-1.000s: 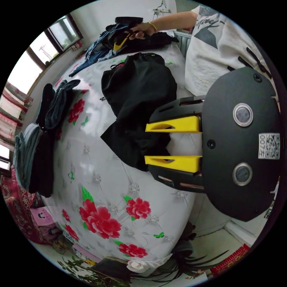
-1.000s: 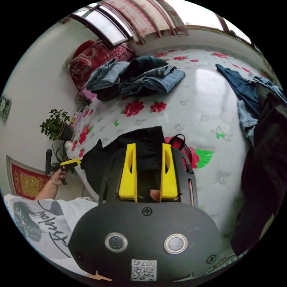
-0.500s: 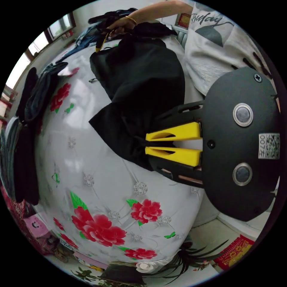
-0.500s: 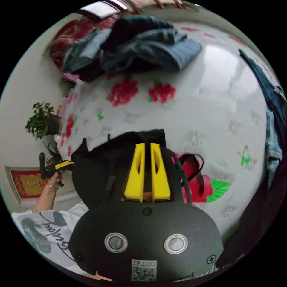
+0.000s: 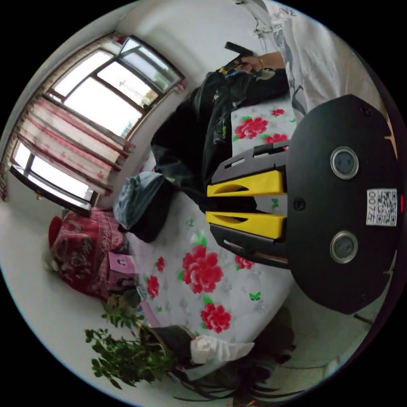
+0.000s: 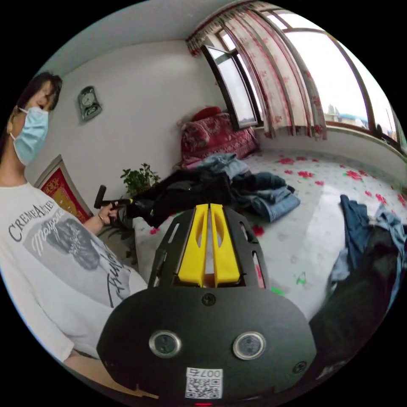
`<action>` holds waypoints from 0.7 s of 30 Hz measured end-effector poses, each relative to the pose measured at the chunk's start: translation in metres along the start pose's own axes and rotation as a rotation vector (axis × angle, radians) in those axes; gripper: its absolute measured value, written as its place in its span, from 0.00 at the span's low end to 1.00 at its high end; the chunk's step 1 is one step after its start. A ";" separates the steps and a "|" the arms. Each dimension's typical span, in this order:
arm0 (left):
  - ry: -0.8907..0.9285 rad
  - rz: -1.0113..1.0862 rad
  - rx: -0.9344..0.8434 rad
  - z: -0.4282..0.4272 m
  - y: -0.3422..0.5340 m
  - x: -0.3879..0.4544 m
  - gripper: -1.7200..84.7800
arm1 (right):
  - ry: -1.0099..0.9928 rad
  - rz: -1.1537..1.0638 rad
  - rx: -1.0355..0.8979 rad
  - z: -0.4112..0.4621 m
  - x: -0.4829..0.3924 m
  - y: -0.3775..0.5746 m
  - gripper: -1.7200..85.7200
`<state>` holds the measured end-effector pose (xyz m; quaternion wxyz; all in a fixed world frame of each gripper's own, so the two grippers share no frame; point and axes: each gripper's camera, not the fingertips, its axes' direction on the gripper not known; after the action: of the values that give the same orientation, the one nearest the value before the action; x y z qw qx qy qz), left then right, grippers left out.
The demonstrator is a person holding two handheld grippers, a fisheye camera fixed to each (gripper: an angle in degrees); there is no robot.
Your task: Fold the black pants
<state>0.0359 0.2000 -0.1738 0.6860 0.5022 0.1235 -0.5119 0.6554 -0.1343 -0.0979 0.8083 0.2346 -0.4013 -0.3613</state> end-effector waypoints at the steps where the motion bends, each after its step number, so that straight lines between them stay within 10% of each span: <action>1: -0.001 -0.014 -0.018 0.004 0.005 -0.003 0.10 | 0.012 0.068 -0.033 0.005 0.004 0.023 0.02; 21: -0.131 -0.466 -0.366 0.136 0.106 -0.069 0.14 | 0.182 0.590 -0.459 0.108 0.069 0.149 0.12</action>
<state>0.0459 0.1263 -0.0040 0.6357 0.2946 0.2809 -0.6559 0.6551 -0.1037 0.0962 0.9413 -0.0469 -0.2871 -0.1711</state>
